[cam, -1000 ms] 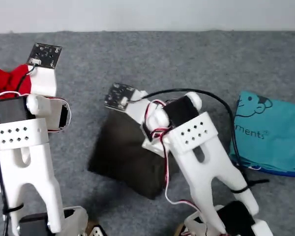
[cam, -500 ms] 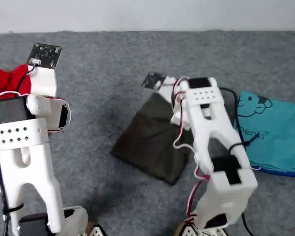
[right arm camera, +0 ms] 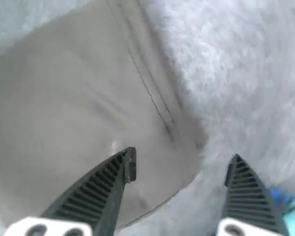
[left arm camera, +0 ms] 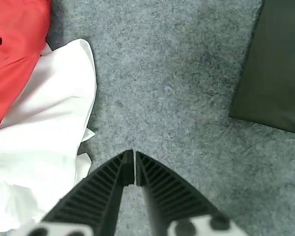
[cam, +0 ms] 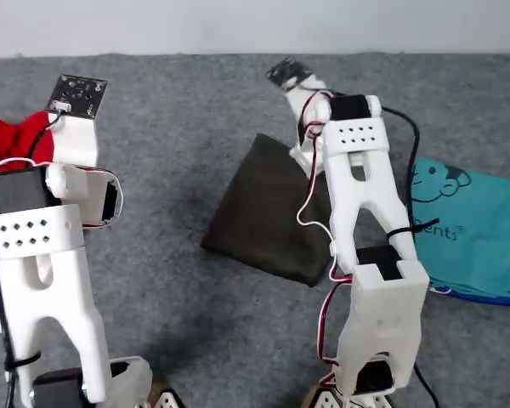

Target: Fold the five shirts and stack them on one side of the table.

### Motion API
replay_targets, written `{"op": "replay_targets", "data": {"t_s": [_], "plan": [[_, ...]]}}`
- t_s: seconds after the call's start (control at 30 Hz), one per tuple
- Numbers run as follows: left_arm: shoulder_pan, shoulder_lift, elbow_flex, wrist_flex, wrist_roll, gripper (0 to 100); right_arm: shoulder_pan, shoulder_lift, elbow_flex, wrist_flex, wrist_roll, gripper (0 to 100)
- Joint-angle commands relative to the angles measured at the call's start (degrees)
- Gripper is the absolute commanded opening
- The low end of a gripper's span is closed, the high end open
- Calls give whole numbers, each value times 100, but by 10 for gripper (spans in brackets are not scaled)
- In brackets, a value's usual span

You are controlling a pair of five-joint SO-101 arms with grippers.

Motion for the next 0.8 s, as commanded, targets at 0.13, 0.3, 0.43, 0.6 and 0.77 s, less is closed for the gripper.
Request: {"op": "replay_targets", "data": {"t_s": [0.13, 0.3, 0.43, 0.6, 0.77], "plan": [[-35, -202, -40, 26, -62, 15, -567, -66, -563, 1288, -2822, 304], [-35, -185, -40, 26, -70, 15, -901, -22, -527, 1710, -3974, 305], [-35, -176, -40, 26, -97, 15, -901, -13, -431, 1692, -4325, 306], [-35, -176, -40, 18, -475, 15, -892, 444, -404, 1543, -4334, 307], [-35, -176, -40, 18, -466, 15, -884, 936, -422, 1525, -4774, 405]]}}
